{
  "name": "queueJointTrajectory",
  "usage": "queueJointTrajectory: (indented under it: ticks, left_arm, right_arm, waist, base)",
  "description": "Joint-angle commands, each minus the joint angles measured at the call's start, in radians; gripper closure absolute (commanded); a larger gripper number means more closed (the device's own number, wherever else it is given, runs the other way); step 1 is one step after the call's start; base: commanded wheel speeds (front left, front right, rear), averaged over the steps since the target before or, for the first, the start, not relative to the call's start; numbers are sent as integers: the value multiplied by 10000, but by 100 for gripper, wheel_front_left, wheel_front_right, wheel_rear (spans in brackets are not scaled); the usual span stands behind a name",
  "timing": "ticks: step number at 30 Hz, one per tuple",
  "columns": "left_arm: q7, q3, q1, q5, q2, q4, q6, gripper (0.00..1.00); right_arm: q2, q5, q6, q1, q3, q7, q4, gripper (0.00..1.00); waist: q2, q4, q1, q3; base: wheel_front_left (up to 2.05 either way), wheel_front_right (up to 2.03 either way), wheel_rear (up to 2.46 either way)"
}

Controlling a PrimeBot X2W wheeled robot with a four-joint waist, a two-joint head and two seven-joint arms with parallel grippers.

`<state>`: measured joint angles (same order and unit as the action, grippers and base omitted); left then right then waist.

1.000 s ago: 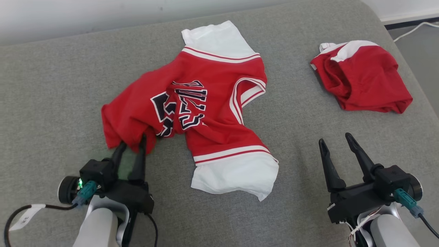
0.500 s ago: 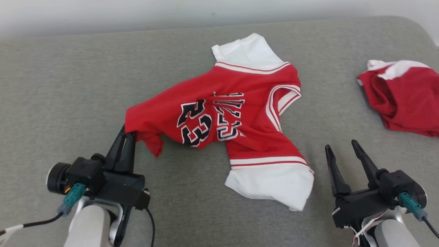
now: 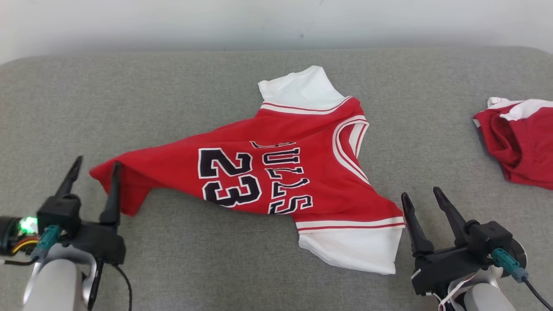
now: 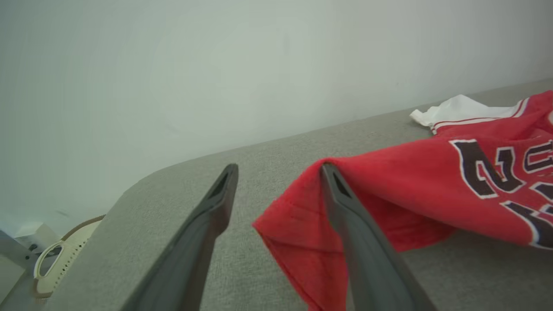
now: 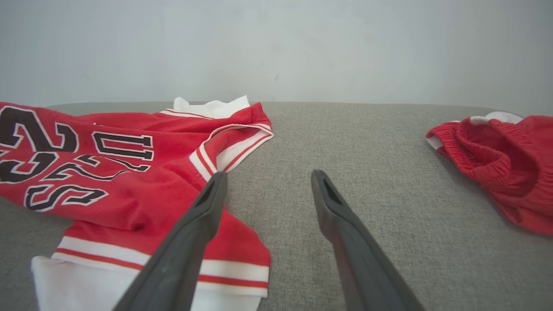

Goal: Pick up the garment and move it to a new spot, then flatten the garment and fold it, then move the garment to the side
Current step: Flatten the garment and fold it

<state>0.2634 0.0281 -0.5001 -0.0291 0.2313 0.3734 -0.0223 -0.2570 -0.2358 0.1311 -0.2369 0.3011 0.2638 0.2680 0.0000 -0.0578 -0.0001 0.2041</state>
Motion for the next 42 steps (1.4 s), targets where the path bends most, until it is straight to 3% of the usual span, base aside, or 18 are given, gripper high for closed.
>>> queueJointTrajectory:
  ticks: [1,3,12,21,31,38,42]
  left_arm:
    - [15,-78,-104,84,10,92,149,0]
    - [13,-281,74,215,-7,416,382,0]
    - [13,-283,914,560,-517,28,519,0]
    - [13,-121,1358,735,-1049,-544,189,0]
    - [13,544,1169,252,-1159,-821,-209,0]
    - [13,1480,279,76,-1252,-240,-634,0]
    - [13,2212,-587,128,-1308,955,-912,0]
  right_arm:
    - [50,-28,-7,62,10,2,-22,0]
    - [80,-20,-7,136,-40,1,-35,0]
    - [136,-100,-7,191,-143,0,-37,0]
    - [208,-169,-7,9,92,0,31,0]
    - [206,-245,-7,59,94,0,83,0]
    - [270,-278,-7,-55,141,0,118,0]
    - [276,-303,-7,-85,207,0,173,0]
  waist:
    - [0,-121,1,-37]
    - [0,-200,1,-74]
    - [0,-113,1,-106]
    - [0,-6,1,-57]
    - [0,-93,1,-15]
    - [0,-225,1,91]
    - [0,-327,1,93]
  base:
    - [0,0,0]
    - [0,0,0]
    - [0,0,0]
    - [0,0,0]
    - [0,0,0]
    - [0,0,0]
    - [0,0,0]
